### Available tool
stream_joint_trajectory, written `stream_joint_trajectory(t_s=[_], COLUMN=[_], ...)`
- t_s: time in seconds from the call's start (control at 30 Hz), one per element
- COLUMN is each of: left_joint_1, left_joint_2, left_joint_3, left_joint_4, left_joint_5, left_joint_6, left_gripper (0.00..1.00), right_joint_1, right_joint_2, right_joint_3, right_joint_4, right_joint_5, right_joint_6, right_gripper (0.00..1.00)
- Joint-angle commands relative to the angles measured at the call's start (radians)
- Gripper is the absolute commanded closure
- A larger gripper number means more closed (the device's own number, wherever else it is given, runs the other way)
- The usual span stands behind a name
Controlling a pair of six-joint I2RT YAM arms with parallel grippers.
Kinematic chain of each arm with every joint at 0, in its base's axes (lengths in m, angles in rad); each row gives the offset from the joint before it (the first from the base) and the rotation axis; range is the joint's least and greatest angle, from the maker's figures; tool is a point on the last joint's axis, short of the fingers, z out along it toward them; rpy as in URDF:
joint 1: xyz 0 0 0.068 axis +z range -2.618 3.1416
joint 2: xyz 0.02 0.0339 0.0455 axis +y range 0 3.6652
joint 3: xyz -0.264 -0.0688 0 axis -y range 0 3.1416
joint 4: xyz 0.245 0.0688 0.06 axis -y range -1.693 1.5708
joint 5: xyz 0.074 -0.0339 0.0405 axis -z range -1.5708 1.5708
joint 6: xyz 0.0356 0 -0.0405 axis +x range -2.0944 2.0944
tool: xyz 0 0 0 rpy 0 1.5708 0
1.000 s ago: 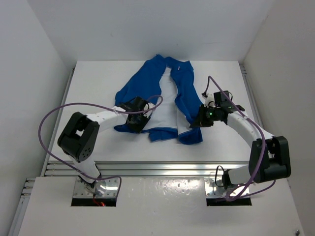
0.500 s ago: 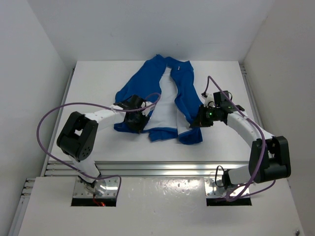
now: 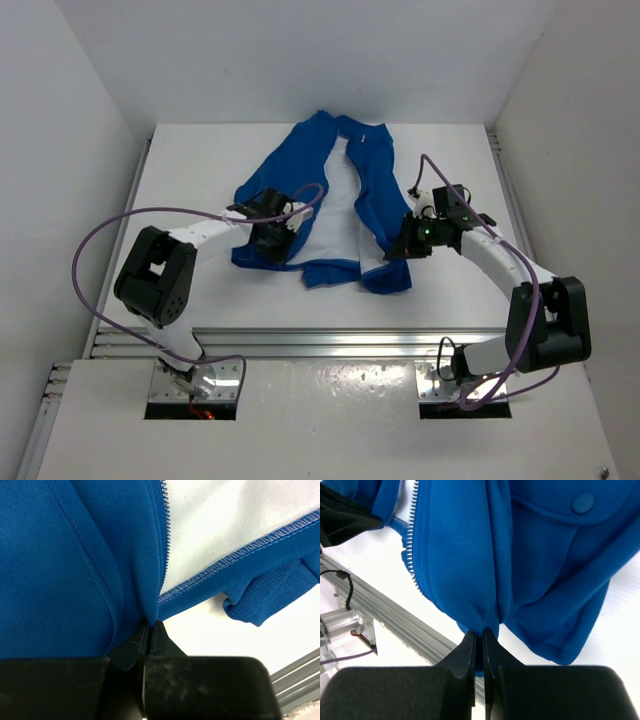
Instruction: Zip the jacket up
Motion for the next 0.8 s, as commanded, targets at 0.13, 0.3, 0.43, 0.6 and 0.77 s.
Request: stream_joint_trajectory(t_s=[0.13,0.3,0.43,0.6,0.77], left_joint_1=[0.047,0.056,0.067,0.076,0.076], left_joint_2=[-0.163,-0.261,-0.272,-0.272,-0.284], left_joint_3=[-0.067,-0.159,-0.179,-0.179,-0.137], left_joint_4=[0.204,0.422,0.541,0.606,0.563], left_joint_5=[0.175,0.345,0.419,0.447,0.308], left_joint_6=[-0.16,-0.312,-0.441,-0.527,-0.51], left_gripper=[1.0,1.0,1.0,1.0,1.0], right_joint_1=[0.008,0.001,0.011,0.037,0.08], right_joint_2=[-0.059,-0.102,-0.167,-0.194,-0.168], right_joint_3=[-0.029,-0.032,-0.089,-0.091,0.003], right_joint_4=[0.109,0.144,0.285,0.272,0.098], right_joint_5=[-0.112,-0.181,-0.208,-0.178,-0.075], right_joint_6=[-0.028,-0.033,-0.01,-0.059,-0.132], right_gripper=[1.0,1.0,1.0,1.0,1.0])
